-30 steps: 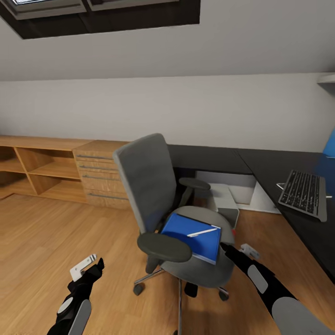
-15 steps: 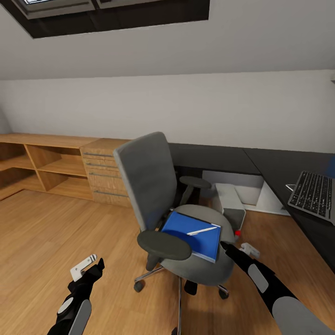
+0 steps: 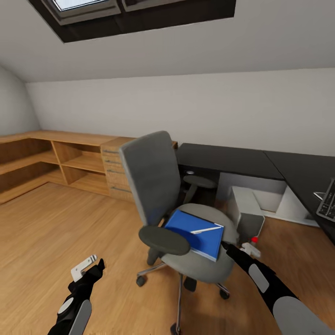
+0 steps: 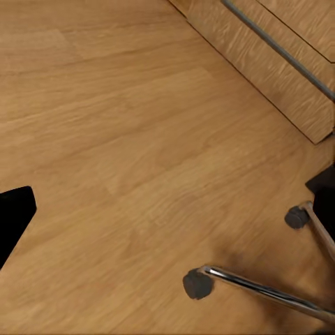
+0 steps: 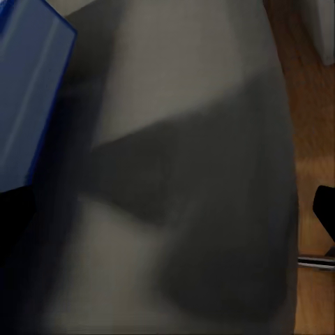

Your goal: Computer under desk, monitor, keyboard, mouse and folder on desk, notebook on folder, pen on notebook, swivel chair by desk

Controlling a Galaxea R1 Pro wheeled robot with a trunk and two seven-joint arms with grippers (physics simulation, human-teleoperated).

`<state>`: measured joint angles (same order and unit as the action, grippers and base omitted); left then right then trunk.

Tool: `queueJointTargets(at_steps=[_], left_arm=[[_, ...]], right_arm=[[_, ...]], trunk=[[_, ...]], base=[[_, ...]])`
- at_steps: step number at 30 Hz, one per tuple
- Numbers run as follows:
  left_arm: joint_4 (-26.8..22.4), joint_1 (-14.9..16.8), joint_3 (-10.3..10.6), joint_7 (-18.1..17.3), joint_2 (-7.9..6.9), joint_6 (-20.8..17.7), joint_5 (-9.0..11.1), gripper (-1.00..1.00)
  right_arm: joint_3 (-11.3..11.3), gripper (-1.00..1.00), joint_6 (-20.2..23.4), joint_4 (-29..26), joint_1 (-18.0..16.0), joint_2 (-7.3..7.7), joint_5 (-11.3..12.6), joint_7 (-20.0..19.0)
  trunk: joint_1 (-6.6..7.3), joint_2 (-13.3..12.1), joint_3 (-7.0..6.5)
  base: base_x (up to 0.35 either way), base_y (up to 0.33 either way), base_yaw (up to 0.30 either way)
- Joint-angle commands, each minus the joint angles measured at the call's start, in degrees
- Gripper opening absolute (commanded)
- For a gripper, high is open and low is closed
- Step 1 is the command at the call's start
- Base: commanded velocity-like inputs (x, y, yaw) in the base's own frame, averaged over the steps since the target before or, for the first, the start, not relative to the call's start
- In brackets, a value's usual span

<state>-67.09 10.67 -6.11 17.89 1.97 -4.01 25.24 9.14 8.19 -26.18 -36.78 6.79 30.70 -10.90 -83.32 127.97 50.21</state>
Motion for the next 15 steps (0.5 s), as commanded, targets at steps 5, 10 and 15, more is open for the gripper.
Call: queueJointTargets(at_steps=[5, 10, 15], left_arm=[[0.6, 0.1, 0.0, 0.1, 0.05, -0.2, 0.3, 1.0], [1.0, 0.1, 0.0, 0.2, 0.05, -0.2, 0.3, 1.0], [1.1, 0.1, 0.1, 0.2, 0.05, -0.2, 0.3, 1.0]], right_arm=[[-0.3, 1.0, 0.4, 2.0, 0.0, -0.11, 0.8, -0.4], [-0.3, 1.0, 0.4, 1.8, 0.0, -0.11, 0.8, -0.4], [-0.4, 1.0, 0.3, 1.8, 0.0, -0.11, 0.7, -0.4]], trunk=[[0.0, 0.0, 0.06], [0.0, 0.0, 0.06], [0.0, 0.0, 0.06]], base=[[0.0, 0.0, 0.275], [0.0, 0.0, 0.256], [0.0, 0.0, 0.06]])
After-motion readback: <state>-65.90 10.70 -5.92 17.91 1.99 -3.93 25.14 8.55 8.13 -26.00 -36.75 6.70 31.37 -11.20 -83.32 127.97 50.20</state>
